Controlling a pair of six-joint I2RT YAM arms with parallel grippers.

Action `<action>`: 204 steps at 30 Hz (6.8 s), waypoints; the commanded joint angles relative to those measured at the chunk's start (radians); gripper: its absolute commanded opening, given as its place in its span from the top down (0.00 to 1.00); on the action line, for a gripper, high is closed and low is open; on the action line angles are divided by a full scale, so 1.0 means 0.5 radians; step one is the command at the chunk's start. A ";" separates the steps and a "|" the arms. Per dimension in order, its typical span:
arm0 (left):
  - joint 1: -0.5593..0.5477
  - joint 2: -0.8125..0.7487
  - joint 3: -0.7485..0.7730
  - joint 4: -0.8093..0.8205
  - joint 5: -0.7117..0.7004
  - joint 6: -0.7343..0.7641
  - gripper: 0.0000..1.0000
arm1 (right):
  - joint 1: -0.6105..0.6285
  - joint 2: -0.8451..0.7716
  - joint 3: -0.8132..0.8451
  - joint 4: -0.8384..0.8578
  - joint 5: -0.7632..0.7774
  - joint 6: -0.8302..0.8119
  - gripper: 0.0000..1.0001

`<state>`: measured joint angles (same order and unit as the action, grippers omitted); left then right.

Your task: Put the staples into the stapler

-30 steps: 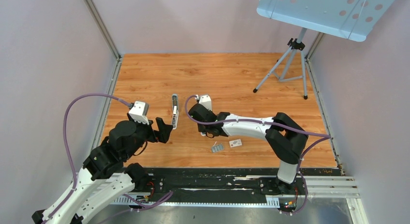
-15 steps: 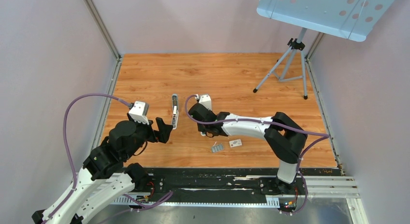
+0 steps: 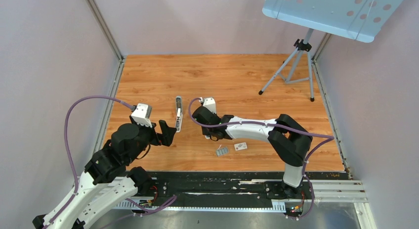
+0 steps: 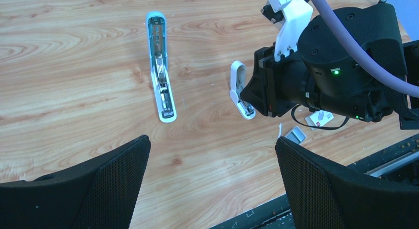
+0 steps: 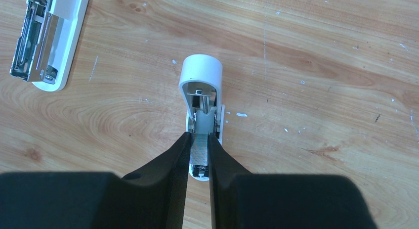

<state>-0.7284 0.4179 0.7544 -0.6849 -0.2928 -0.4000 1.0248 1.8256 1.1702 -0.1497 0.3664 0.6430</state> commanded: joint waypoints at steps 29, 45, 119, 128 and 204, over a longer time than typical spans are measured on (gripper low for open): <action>0.012 -0.041 -0.017 -0.008 -0.034 0.005 0.00 | -0.025 0.030 -0.089 -0.005 0.042 0.014 0.80; 0.011 -0.048 -0.018 -0.009 -0.056 0.015 0.00 | -0.026 -0.075 -0.093 -0.012 0.003 -0.019 0.68; 0.316 1.370 -0.215 1.301 0.441 -0.638 0.53 | -0.252 -0.196 -0.345 0.249 -0.607 -0.186 0.58; 0.364 1.737 -0.162 1.477 0.517 -0.627 0.57 | -0.261 -0.180 -0.368 0.267 -0.597 -0.190 0.62; 0.432 2.050 -0.330 2.284 1.398 -0.752 0.55 | -0.283 -0.098 -0.509 0.281 -0.568 -0.251 0.68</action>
<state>-0.5076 1.4559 0.6022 0.3733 0.3347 -0.7395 0.9001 1.7367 0.9558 0.0559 0.0452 0.5377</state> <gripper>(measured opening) 0.444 0.326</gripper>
